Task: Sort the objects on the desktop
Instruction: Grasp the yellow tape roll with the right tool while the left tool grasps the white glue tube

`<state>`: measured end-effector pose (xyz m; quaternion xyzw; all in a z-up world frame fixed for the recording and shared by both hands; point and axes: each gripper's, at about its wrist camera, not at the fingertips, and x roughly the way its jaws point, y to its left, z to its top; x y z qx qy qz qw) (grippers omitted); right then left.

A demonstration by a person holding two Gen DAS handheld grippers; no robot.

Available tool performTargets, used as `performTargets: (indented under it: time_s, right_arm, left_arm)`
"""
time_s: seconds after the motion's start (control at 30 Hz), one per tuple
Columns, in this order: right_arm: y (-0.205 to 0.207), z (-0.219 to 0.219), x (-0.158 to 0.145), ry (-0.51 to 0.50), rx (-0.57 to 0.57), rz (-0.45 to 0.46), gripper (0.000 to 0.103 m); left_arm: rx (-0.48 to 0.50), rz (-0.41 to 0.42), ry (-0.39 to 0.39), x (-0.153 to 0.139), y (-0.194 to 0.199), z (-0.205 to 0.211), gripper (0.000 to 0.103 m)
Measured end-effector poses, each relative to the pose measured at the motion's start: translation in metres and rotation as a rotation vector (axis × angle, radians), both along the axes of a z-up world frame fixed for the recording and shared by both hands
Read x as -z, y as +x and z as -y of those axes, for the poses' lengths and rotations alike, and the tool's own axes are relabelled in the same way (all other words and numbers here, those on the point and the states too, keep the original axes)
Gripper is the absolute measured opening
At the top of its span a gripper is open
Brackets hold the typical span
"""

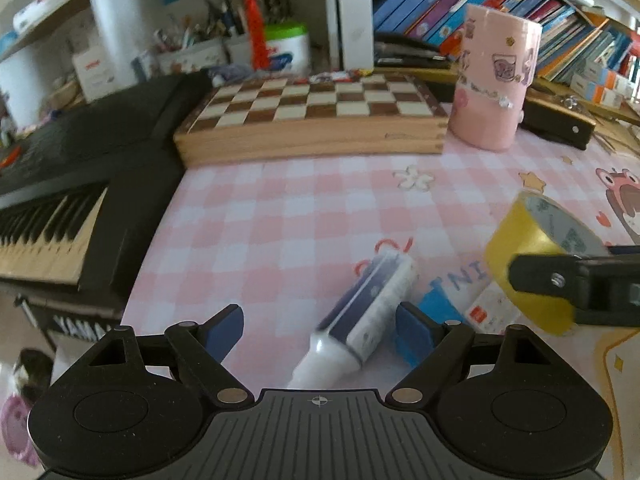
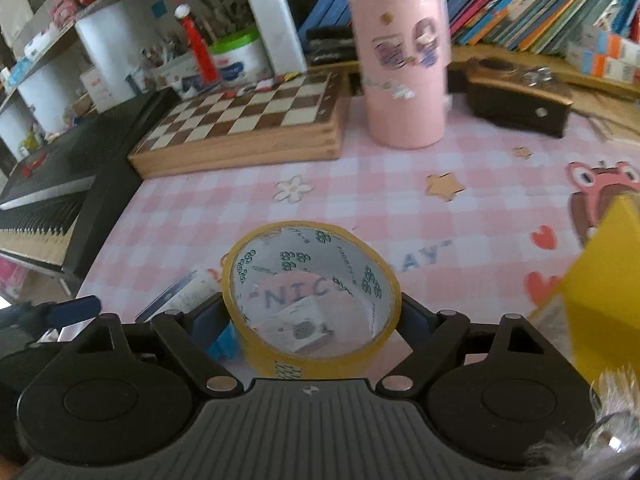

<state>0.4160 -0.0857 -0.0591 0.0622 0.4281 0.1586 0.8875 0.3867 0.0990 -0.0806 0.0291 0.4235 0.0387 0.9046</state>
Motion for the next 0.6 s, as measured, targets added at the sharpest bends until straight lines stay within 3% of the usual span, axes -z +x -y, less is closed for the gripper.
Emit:
performTargets:
  time_s: [0.2,0.37,0.5,0.6]
  right_arm:
    - [-0.006,0.005,-0.004,0.014,-0.002,-0.009,0.086]
    - [-0.014,0.007,-0.011,0.003,-0.017,0.017,0.086]
    - [-0.022,0.009,-0.015,-0.006,-0.014,0.025,0.086]
    - [-0.031,0.010,-0.017,-0.013,-0.005,0.028,0.086]
  left_arm:
    - [0.075,-0.012,-0.050,0.002,0.011,0.001,0.058]
    - [0.150,-0.068,-0.134,0.001,0.014,-0.006,0.056]
    - [0.144,-0.111,-0.082,0.012,0.019,-0.004,0.044]
    - [0.160,-0.064,-0.045,0.016,0.019,0.004,0.042]
